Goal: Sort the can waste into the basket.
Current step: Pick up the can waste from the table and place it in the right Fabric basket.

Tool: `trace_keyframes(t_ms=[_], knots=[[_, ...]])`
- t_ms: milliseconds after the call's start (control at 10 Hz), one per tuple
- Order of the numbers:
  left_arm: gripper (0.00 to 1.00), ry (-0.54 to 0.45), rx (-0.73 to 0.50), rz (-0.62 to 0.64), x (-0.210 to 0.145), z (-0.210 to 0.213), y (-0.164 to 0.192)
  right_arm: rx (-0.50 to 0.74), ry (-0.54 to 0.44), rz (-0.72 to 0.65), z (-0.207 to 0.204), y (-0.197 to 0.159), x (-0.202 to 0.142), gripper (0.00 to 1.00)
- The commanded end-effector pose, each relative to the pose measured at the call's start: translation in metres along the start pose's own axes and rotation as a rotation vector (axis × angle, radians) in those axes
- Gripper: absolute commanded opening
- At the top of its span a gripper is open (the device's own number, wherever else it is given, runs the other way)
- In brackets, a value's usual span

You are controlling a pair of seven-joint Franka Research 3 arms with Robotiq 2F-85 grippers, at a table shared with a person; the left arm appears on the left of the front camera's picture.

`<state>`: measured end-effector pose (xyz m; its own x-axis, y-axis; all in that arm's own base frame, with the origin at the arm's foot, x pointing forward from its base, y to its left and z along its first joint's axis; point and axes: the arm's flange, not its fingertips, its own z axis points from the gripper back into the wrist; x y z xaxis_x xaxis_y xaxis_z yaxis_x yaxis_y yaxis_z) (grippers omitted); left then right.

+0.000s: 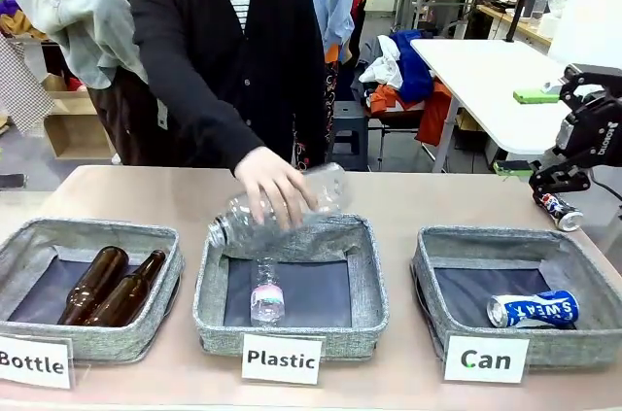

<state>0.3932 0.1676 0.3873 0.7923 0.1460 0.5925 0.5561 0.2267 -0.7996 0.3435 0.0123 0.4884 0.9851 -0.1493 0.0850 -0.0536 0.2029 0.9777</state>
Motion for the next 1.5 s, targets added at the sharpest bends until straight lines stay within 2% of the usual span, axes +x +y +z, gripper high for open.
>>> trace_keyframes(t_ms=[0,100,200,400,500,800,900,1000,1200,1300,1400], knots=[[1.00,0.017,0.009,-0.002,-0.001,0.001,-0.004,-0.627,-0.409,0.405,0.014,-0.006,0.034,1.00],[1.00,0.017,0.009,-0.002,-0.001,0.001,-0.004,-0.802,-0.522,0.539,0.034,-0.015,0.049,1.00],[1.00,0.017,0.009,-0.002,-0.001,0.001,-0.004,-0.886,-0.579,0.679,0.043,-0.026,0.057,1.00],[1.00,0.017,0.009,-0.002,-0.001,0.001,-0.004,-1.039,-0.548,0.883,0.064,-0.043,0.072,1.00],[1.00,0.017,0.009,-0.002,-0.001,0.001,-0.004,-1.082,-0.557,0.923,0.071,-0.050,0.076,1.00],[1.00,0.017,0.009,-0.002,-0.001,0.001,-0.004,-1.126,-0.647,0.879,0.087,-0.059,0.076,1.00],[1.00,0.017,0.009,-0.002,-0.001,0.001,-0.004,-1.055,-0.681,0.725,0.091,-0.059,0.068,1.00],[1.00,0.017,0.009,-0.002,-0.001,0.001,-0.004,-1.057,-0.538,0.853,0.108,-0.036,0.070,1.00],[1.00,0.017,0.009,-0.002,-0.001,0.001,-0.004,-1.057,-0.538,0.853,0.108,-0.036,0.070,1.00],[1.00,0.017,0.009,-0.002,-0.001,0.001,-0.004,-1.073,-0.592,0.809,0.106,-0.040,0.066,1.00],[1.00,0.017,0.009,-0.002,-0.001,0.001,-0.004,-1.207,-0.510,0.773,0.099,-0.044,0.070,1.00]])
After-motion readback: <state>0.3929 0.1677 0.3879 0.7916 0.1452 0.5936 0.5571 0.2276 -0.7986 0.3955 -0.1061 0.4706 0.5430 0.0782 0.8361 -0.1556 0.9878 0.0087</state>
